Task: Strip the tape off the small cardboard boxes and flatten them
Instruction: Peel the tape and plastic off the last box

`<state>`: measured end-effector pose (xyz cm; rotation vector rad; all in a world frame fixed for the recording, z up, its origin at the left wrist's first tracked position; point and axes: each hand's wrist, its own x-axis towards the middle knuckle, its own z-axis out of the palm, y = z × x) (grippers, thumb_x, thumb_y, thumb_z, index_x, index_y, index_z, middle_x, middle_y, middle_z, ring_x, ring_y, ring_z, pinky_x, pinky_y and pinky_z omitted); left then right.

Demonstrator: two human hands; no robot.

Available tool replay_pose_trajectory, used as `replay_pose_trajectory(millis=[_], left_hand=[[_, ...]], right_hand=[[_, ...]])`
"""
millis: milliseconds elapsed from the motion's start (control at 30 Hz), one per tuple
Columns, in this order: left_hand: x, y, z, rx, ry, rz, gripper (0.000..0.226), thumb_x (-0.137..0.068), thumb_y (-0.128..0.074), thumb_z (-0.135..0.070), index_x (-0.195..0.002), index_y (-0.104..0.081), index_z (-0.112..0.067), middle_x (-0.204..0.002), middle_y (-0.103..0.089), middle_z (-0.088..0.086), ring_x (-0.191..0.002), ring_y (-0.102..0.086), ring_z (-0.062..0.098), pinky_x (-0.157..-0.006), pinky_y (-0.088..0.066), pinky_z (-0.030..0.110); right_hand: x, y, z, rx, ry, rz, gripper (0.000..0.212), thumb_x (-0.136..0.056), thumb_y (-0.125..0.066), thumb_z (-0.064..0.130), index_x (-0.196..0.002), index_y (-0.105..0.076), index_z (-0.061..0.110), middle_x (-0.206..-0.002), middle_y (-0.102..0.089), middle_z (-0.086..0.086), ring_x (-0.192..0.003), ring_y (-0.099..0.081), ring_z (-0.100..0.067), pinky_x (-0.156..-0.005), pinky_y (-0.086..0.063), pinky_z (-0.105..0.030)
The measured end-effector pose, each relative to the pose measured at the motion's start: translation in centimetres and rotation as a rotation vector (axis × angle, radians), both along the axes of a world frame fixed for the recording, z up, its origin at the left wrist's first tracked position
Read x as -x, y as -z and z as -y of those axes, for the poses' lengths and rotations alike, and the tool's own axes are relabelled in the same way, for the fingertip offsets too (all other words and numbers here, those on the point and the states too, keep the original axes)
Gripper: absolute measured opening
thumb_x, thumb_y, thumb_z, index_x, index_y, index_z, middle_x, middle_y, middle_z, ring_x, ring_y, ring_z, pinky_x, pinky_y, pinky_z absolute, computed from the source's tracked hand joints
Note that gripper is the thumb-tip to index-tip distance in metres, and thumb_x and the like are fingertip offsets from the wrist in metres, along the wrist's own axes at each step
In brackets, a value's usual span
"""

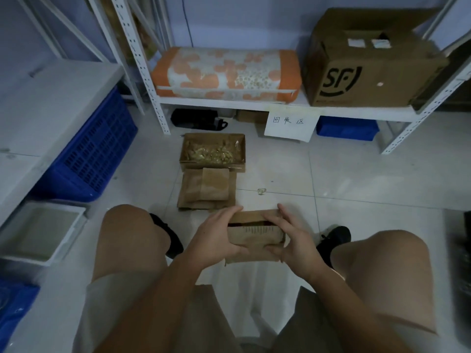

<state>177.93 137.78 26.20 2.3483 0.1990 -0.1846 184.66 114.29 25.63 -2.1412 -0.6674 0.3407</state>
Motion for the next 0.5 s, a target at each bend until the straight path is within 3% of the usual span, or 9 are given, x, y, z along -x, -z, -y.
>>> replay_pose_trajectory(millis=[133, 267, 333, 400, 500], left_hand=[[-0.6, -0.5, 1.0, 0.09, -0.079, -0.005, 0.096, -0.058, -0.095, -0.057, -0.138, -0.041, -0.056, -0.132, -0.053, -0.022, -0.121, -0.051, 0.007, -0.102, -0.05, 0.034], [-1.1, -0.2, 1.3, 0.237, -0.135, 0.046, 0.074, -0.061, -0.099, -0.046, -0.123, -0.058, -0.047, -0.119, -0.056, -0.039, -0.111, -0.054, -0.016, -0.09, -0.044, 0.011], [-1.2, 0.2, 1.2, 0.255, -0.11, 0.075, 0.065, -0.065, -0.098, -0.041, -0.12, -0.063, -0.045, -0.127, -0.053, -0.042, -0.119, -0.052, -0.017, -0.096, -0.044, 0.011], [-1.4, 0.4, 0.9, 0.23, -0.045, 0.1, 0.068, -0.067, -0.096, -0.042, -0.125, -0.061, -0.047, -0.145, -0.044, -0.038, -0.137, -0.047, -0.004, -0.109, -0.043, 0.022], [-1.1, -0.8, 1.3, 0.254, 0.043, 0.049, 0.081, -0.061, -0.09, -0.065, -0.133, -0.055, -0.052, -0.162, -0.022, -0.034, -0.147, -0.029, -0.005, -0.114, -0.034, 0.027]], right_hand=[[0.9, -1.0, 0.5, -0.134, 0.142, -0.003, 0.064, -0.077, -0.079, -0.011, -0.119, -0.064, 0.035, -0.154, -0.04, 0.002, -0.135, -0.039, 0.009, -0.102, -0.035, -0.003], [1.1, -1.0, 1.2, -0.127, 0.202, 0.128, 0.055, -0.089, -0.072, -0.002, -0.128, -0.061, 0.034, -0.146, -0.052, 0.01, -0.132, -0.049, 0.0, -0.108, -0.045, -0.023], [1.1, -0.1, 1.7, -0.103, 0.246, 0.161, 0.051, -0.09, -0.069, -0.004, -0.133, -0.06, 0.022, -0.137, -0.059, 0.01, -0.126, -0.055, -0.002, -0.108, -0.047, -0.029], [1.3, 0.3, 1.8, -0.061, 0.275, 0.178, 0.054, -0.089, -0.064, -0.011, -0.128, -0.062, 0.025, -0.129, -0.062, 0.012, -0.121, -0.058, -0.003, -0.105, -0.049, -0.027], [1.2, 0.8, 1.9, -0.016, 0.3, 0.127, 0.054, -0.087, -0.058, -0.016, -0.118, -0.066, 0.027, -0.11, -0.061, 0.023, -0.108, -0.061, -0.01, -0.092, -0.047, -0.013]])
